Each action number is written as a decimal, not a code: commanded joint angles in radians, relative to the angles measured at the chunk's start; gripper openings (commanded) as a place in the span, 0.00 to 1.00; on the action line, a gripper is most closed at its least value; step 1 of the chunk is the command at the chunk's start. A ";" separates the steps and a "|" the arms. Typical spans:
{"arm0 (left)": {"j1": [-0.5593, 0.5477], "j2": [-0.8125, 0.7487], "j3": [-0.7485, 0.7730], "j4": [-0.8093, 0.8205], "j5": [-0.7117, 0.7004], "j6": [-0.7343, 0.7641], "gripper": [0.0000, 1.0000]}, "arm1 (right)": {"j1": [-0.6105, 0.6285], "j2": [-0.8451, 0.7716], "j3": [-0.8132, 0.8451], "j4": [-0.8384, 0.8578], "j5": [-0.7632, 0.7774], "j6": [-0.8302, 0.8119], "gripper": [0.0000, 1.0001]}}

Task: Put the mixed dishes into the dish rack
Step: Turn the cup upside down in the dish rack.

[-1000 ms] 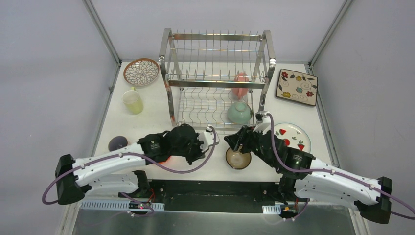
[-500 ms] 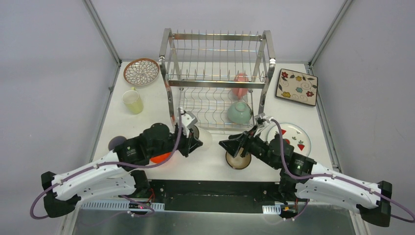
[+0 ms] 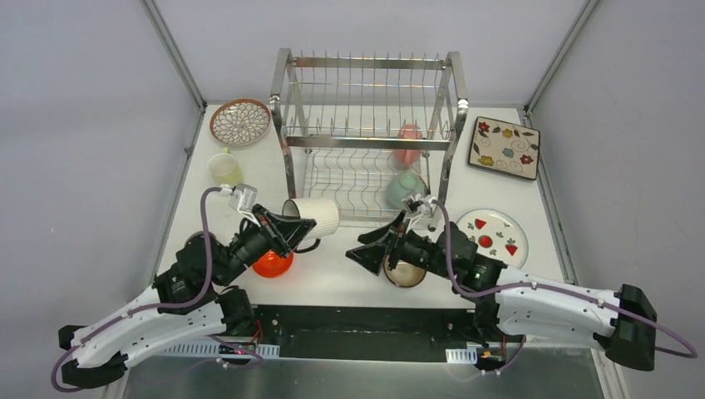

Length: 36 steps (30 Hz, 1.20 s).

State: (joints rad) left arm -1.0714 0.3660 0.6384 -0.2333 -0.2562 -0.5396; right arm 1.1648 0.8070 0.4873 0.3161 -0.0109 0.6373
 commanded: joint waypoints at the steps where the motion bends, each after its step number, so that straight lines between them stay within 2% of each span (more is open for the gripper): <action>1: 0.011 -0.051 0.007 0.262 0.003 -0.070 0.00 | -0.001 0.078 0.038 0.223 -0.072 0.047 0.79; 10: 0.011 -0.062 -0.019 0.400 0.069 -0.116 0.00 | 0.002 0.345 0.107 0.545 -0.135 0.221 0.78; 21: 0.011 -0.029 -0.058 0.545 0.088 -0.213 0.00 | 0.009 0.532 0.189 0.815 -0.159 0.259 0.68; 25: 0.011 -0.039 -0.090 0.585 0.066 -0.224 0.00 | 0.010 0.577 0.214 0.898 -0.176 0.291 0.55; 29: 0.011 -0.047 -0.118 0.608 0.057 -0.245 0.00 | 0.010 0.592 0.223 0.911 -0.176 0.306 0.42; 33: 0.011 -0.059 -0.118 0.578 0.045 -0.237 0.00 | 0.012 0.589 0.203 0.934 -0.159 0.311 0.14; 36: 0.011 -0.078 -0.098 0.493 0.016 -0.235 0.00 | 0.012 0.585 0.179 0.961 -0.136 0.311 0.00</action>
State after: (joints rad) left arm -1.0630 0.3141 0.5190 0.2802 -0.2405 -0.7715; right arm 1.1721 1.4048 0.6525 1.1450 -0.1749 0.9470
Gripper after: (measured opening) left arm 0.058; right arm 0.166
